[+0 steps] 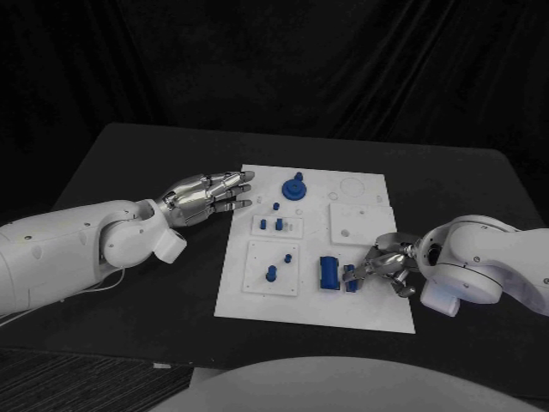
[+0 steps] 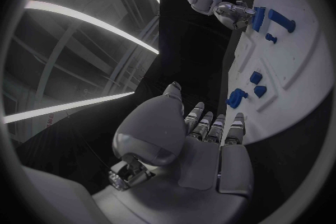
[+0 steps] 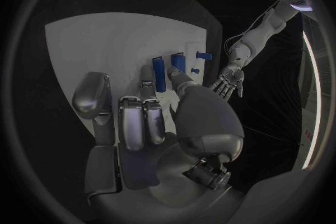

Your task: Assemble the parts on the task board

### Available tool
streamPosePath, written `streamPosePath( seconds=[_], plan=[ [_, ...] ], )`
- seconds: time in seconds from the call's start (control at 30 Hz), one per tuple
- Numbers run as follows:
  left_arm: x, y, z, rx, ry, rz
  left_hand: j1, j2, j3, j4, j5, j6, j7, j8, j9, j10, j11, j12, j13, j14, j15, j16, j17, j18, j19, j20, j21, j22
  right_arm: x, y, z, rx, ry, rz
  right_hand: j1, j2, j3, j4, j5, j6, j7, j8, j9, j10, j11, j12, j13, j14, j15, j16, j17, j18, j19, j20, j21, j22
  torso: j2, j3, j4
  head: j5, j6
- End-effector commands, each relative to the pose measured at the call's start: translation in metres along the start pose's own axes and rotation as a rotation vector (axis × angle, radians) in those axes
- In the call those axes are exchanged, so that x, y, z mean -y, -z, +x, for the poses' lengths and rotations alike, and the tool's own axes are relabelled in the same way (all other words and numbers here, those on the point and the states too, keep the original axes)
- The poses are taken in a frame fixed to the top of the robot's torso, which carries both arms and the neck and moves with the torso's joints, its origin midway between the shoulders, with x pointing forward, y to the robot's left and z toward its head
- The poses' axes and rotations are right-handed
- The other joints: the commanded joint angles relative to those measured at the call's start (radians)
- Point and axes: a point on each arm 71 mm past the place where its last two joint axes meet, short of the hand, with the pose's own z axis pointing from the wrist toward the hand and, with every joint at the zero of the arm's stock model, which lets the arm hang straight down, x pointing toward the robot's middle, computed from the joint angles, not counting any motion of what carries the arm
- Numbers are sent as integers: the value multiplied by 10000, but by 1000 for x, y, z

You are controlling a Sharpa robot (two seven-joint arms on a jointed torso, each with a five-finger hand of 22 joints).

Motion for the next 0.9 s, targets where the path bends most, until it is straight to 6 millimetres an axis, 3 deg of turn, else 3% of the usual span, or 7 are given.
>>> streamPosePath(
  seconds=[0.03, 0.2, 0.47, 0.77, 0.8, 0.83, 0.9],
  plan=[
    [0, -1, 2, -143, 114, 70, 108, 4, 74, -1, 34, -32, 4, 22, -1, 4, 76, 28, 12, 0, 67, 44, 14, 87, 17, 34, 16, -7, 1, 0, 4, -260, 172, 183, -111, -63, -243, 110, -374, -49, 52, 65, -12, 1047, 41, 36, 2633, 771, 65, -29, 1200, 136, -44, 29, -44, 1284, 3, 0, -1, 3, -1],
    [0, -1, 2, -147, 118, 51, 108, 4, 74, -1, 34, -32, 4, 22, -1, 4, 76, 28, 12, 0, 67, 44, 14, 87, 17, 34, 16, -7, 1, 0, 3, -201, 131, 148, -221, -143, -770, 567, -1368, -102, 45, 125, -9, 1047, 35, 36, 2633, 770, 64, -31, 1190, 145, -50, 24, -86, 1278, 9, -1, 7, -3, -1],
    [-1, -1, 2, -171, 131, 14, 108, 4, 74, -1, 34, -32, 4, 22, -1, 4, 76, 28, 12, 0, 67, 44, 14, 87, 17, 34, 16, -7, 4, 2, 0, 97, 72, 82, -426, -164, -1394, 1155, -1423, -132, 41, 197, 4, 1047, 31, 36, 2633, 767, 57, -33, 1177, 149, -58, 24, -136, 1270, 8, 2, 2, 34, -1],
    [0, 0, 1, -118, 118, 70, 118, 1, 86, -13, 44, -7, 13, 32, 4, 4, 79, 38, 14, 4, 79, 52, 17, 88, 22, 36, 20, 6, 8, 18, -13, 1151, -417, -731, -1002, 373, -2191, 2380, -1046, 70, -61, 517, 208, 1047, -53, 36, 2633, 802, -6, 38, 1338, 137, -11, -27, -32, 1302, 11, 4, 0, 38, -1],
    [0, 0, 1, -109, 115, 90, 118, 0, 87, -13, 44, -4, 16, 34, 4, 5, 76, 40, 14, 3, 80, 52, 17, 88, 22, 37, 20, 5, 7, 20, -16, 1302, -467, -894, -1253, 565, -2389, 2710, -417, 156, -98, 612, 285, 1047, -94, 36, 2633, 814, -36, 65, 1402, 127, 7, -55, 25, 1317, 10, 2, 6, 26, -1],
    [0, 0, 1, -94, 109, 126, 120, -2, 89, -16, 46, 14, 27, 42, 8, 7, 65, 44, 15, 5, 81, 55, 18, 89, 26, 37, 23, 14, 5, 23, -20, 1492, -525, -1109, -1281, 624, -2459, 2764, -333, 189, -116, 652, 320, 1047, -104, 36, 2633, 814, -47, 66, 1402, 126, 11, -62, 34, 1319, 9, 3, 5, 26, -1],
    [1, 0, 0, -59, 95, 228, 121, -3, 91, -16, 45, 27, 37, 48, 10, 13, 55, 56, 18, 9, 82, 63, 20, 91, 32, 37, 27, 29, 2, 28, -26, 1849, -627, -1544, -1732, 1083, -2793, 2829, -294, 321, -181, 804, 458, 1047, -156, 36, 2633, 816, -89, 74, 1412, 123, 21, -102, 78, 1329, 4, 3, -4, 35, -1]
  ],
)
